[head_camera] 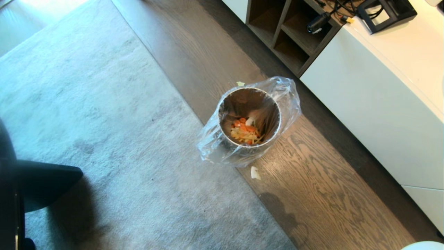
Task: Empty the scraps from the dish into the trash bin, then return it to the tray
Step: Put the bowl back to the table
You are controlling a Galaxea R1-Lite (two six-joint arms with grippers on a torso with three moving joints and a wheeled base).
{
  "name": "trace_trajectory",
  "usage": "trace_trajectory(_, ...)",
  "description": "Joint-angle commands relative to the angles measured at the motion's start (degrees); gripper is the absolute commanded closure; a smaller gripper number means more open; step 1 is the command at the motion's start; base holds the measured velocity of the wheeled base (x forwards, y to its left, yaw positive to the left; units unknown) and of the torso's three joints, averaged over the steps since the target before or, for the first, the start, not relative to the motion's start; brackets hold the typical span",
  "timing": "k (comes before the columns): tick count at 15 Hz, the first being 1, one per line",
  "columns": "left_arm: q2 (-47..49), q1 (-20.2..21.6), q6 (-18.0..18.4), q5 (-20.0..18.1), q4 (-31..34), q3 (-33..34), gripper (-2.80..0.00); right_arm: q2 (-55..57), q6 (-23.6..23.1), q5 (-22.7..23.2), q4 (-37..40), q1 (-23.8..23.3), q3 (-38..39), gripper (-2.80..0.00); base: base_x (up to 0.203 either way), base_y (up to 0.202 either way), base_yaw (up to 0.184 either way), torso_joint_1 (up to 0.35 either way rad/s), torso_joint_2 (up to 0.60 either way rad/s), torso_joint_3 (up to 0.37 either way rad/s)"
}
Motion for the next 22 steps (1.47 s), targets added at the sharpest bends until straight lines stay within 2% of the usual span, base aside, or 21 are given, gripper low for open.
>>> trace_trajectory(1,-0.02,0.0,-0.09,0.02,-0.05,0.0,0.0,0.21,-0.02,0.04,-0.01,0.02,0.0,0.0,0.0,0.0,0.0,0.0,0.0,0.0)
trace_trajectory(10,-0.02,0.0,-0.01,0.02,-0.05,0.0,0.0,0.21,-0.02,0.04,-0.01,0.02,0.0,0.0,0.0,0.0,0.0,0.0,0.0,0.006)
trace_trajectory(22,-0.02,0.0,-0.1,0.02,-0.05,0.0,0.0,0.21,-0.02,0.04,-0.01,0.02,0.0,0.0,0.0,0.0,0.0,0.002,0.0,0.184)
